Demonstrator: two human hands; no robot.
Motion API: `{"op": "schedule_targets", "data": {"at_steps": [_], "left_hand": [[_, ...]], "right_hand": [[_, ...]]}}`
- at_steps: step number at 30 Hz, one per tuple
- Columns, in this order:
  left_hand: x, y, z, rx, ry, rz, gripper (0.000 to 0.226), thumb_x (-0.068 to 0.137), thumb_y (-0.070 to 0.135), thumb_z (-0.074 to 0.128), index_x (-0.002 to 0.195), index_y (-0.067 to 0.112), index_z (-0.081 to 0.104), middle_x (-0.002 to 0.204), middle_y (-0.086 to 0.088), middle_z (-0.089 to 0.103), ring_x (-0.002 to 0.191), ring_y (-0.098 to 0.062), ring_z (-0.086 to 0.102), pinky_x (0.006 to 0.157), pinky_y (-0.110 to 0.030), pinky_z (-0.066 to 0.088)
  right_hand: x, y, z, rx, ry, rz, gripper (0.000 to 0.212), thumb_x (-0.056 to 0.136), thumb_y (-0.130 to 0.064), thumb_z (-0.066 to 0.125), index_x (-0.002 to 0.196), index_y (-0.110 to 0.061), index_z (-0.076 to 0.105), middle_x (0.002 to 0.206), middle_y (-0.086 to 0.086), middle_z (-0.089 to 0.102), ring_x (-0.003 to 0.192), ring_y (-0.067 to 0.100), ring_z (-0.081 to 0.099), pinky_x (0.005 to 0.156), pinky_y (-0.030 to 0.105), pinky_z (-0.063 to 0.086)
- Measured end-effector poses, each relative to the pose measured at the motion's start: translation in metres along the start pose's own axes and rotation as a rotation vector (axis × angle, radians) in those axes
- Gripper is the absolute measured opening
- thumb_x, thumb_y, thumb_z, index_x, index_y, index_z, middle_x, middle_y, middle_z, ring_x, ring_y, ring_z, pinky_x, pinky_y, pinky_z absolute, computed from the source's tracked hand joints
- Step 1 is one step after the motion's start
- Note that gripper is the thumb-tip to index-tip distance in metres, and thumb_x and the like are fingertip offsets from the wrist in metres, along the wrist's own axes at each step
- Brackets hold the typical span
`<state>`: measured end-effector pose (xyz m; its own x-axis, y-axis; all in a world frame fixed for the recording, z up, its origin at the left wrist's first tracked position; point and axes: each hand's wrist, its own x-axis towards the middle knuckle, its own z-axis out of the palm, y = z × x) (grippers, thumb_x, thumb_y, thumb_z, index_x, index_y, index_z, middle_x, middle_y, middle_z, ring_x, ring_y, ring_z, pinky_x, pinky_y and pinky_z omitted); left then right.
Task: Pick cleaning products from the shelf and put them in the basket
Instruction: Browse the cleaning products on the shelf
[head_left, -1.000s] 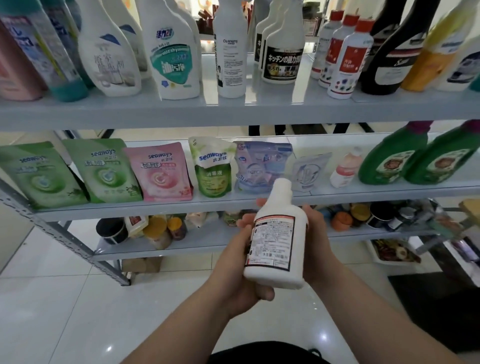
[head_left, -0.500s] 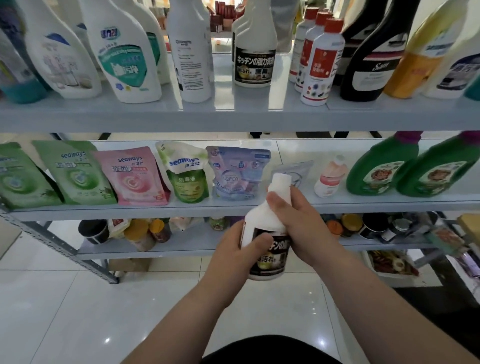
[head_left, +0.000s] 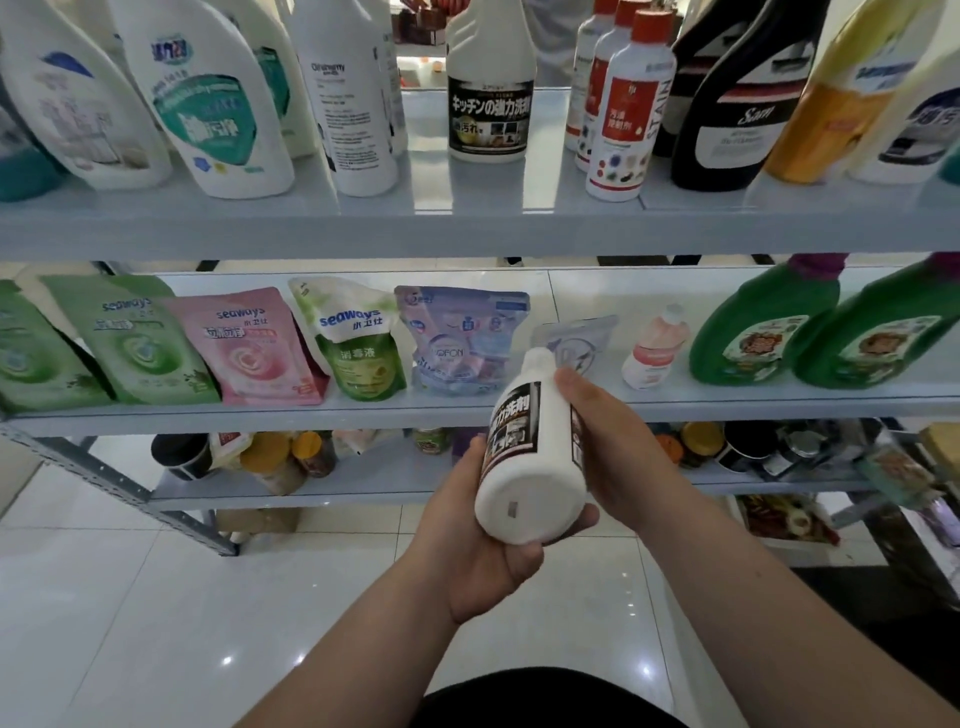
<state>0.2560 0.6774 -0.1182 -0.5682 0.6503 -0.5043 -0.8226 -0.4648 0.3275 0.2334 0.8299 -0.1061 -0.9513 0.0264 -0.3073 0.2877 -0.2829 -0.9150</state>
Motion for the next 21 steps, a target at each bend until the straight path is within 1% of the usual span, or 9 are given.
{"op": "schedule_targets", "data": {"at_steps": [2, 4, 6, 8, 10, 13, 16, 18, 21], "left_hand": [[-0.002, 0.003, -0.007, -0.001, -0.005, 0.004, 0.068, 0.097, 0.066, 0.042, 0.126, 0.012, 0.072, 0.122, -0.019, 0.069, 0.076, -0.041, 0.076, 0.031, -0.028, 0.05], [-0.005, 0.007, -0.014, 0.049, -0.001, 0.029, 0.066, 0.086, 0.066, 0.049, 0.112, 0.013, 0.08, 0.118, -0.018, 0.071, 0.079, -0.041, 0.075, 0.032, -0.027, 0.05], [-0.01, 0.011, -0.024, 0.15, 0.022, 0.066, 0.063, 0.079, 0.065, 0.055, 0.107, 0.015, 0.082, 0.112, -0.014, 0.073, 0.08, -0.035, 0.073, 0.034, -0.029, 0.053], [-0.018, 0.016, -0.036, 0.276, 0.031, 0.132, 0.066, 0.077, 0.066, 0.064, 0.12, 0.017, 0.075, 0.111, -0.014, 0.075, 0.08, -0.029, 0.074, 0.04, -0.031, 0.056], [-0.026, 0.024, -0.046, 0.463, 0.043, 0.237, 0.085, 0.066, 0.063, 0.085, 0.134, 0.02, 0.059, 0.124, -0.015, 0.071, 0.093, -0.032, 0.075, 0.053, -0.036, 0.06], [-0.038, 0.036, -0.062, 0.845, 0.145, 0.475, 0.087, 0.049, 0.041, 0.092, 0.128, 0.034, 0.056, 0.118, 0.001, 0.074, 0.101, -0.023, 0.074, 0.075, -0.043, 0.062], [-0.055, 0.05, -0.082, 1.129, 0.29, 0.653, 0.067, 0.049, 0.045, 0.09, 0.105, 0.058, 0.054, 0.102, 0.027, 0.068, 0.088, 0.0, 0.069, 0.063, -0.02, 0.058], [-0.067, 0.055, -0.095, 1.235, 0.338, 0.712, 0.068, 0.049, 0.052, 0.087, 0.104, 0.065, 0.048, 0.105, 0.036, 0.062, 0.09, 0.006, 0.065, 0.062, -0.019, 0.056], [-0.085, 0.065, -0.11, 1.448, 0.368, 0.781, 0.071, 0.05, 0.059, 0.081, 0.106, 0.071, 0.04, 0.113, 0.045, 0.052, 0.099, 0.016, 0.055, 0.071, -0.021, 0.052]], "right_hand": [[-0.001, 0.002, 0.006, 0.033, -0.005, 0.055, 0.054, 0.082, -0.054, 0.073, 0.121, -0.016, 0.064, 0.117, 0.022, 0.074, 0.114, 0.044, 0.068, 0.107, 0.064, 0.046], [-0.003, 0.007, 0.012, 0.042, -0.005, 0.07, 0.057, 0.083, -0.05, 0.072, 0.126, -0.014, 0.062, 0.12, 0.023, 0.072, 0.116, 0.044, 0.067, 0.107, 0.065, 0.046], [-0.004, 0.012, 0.017, 0.042, -0.021, 0.052, 0.058, 0.08, -0.044, 0.068, 0.129, -0.014, 0.061, 0.117, 0.022, 0.073, 0.107, 0.042, 0.071, 0.094, 0.058, 0.057], [-0.006, 0.014, 0.023, -0.016, -0.072, -0.004, 0.054, 0.077, -0.035, 0.065, 0.13, -0.022, 0.062, 0.109, 0.017, 0.075, 0.093, 0.034, 0.074, 0.076, 0.047, 0.061], [-0.009, 0.017, 0.03, -0.113, -0.083, -0.086, 0.056, 0.074, -0.027, 0.069, 0.129, -0.031, 0.063, 0.112, 0.012, 0.073, 0.093, 0.03, 0.072, 0.074, 0.043, 0.059], [-0.014, 0.023, 0.049, -0.344, -0.045, -0.179, 0.056, 0.065, -0.049, 0.077, 0.119, -0.042, 0.064, 0.113, -0.01, 0.073, 0.105, 0.014, 0.07, 0.086, 0.035, 0.058], [-0.018, 0.021, 0.07, -0.553, 0.106, -0.296, 0.048, 0.064, -0.068, 0.067, 0.101, -0.036, 0.068, 0.095, -0.02, 0.068, 0.089, -0.001, 0.064, 0.07, 0.016, 0.053], [-0.021, 0.015, 0.081, -0.677, 0.165, -0.395, 0.041, 0.075, -0.066, 0.061, 0.088, -0.028, 0.067, 0.088, -0.007, 0.064, 0.082, 0.009, 0.062, 0.065, 0.025, 0.057], [-0.024, 0.009, 0.097, -1.118, 0.131, -0.383, 0.036, 0.094, -0.058, 0.051, 0.08, -0.025, 0.057, 0.075, -0.003, 0.058, 0.071, 0.014, 0.056, 0.064, 0.039, 0.049]]}}
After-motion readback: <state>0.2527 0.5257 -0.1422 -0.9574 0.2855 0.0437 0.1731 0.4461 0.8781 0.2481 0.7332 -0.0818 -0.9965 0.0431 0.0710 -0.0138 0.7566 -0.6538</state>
